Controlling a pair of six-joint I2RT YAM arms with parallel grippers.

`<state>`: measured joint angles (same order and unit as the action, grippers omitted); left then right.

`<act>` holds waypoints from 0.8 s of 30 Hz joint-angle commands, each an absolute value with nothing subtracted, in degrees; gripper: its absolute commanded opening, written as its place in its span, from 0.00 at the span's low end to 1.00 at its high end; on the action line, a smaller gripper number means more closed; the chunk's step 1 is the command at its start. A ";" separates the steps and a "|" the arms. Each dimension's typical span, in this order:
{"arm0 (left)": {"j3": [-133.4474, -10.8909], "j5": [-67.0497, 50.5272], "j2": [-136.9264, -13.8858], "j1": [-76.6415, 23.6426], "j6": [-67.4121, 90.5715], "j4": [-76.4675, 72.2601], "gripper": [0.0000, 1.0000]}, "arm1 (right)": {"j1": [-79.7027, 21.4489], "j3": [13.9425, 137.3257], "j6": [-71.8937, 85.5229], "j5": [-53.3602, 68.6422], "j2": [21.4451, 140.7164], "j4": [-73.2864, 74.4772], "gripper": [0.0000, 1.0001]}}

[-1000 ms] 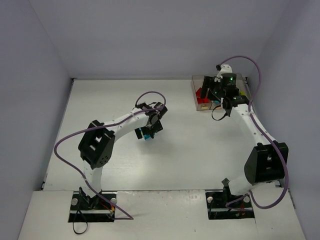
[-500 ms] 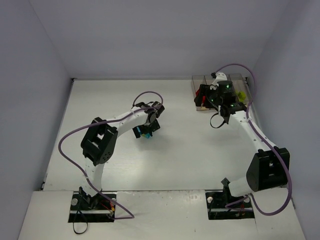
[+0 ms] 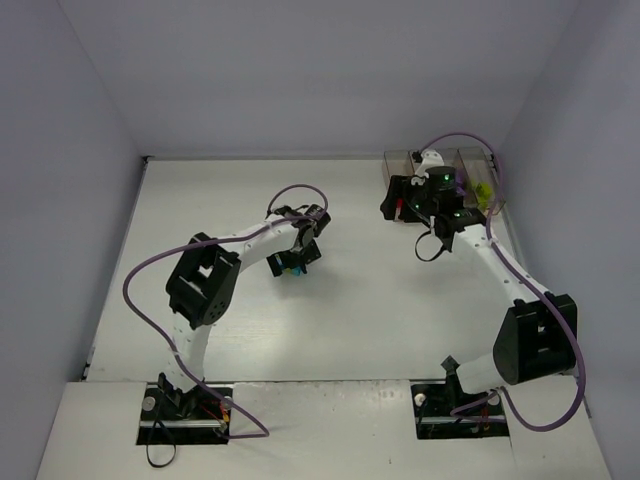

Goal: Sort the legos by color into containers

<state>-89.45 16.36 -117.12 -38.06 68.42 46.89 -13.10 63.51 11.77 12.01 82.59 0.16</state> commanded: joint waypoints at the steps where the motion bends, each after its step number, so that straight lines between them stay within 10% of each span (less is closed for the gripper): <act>1: -87.72 19.94 -112.07 -37.35 65.76 44.58 0.75 | -13.88 63.46 11.69 12.92 80.16 -3.34 0.66; 24: -81.39 18.81 -103.37 -27.51 31.57 24.79 0.76 | -18.54 61.88 12.22 14.50 79.89 -1.76 0.67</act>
<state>-80.88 19.49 -108.51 -27.07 38.74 28.27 -17.80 61.69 11.97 13.37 82.59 0.32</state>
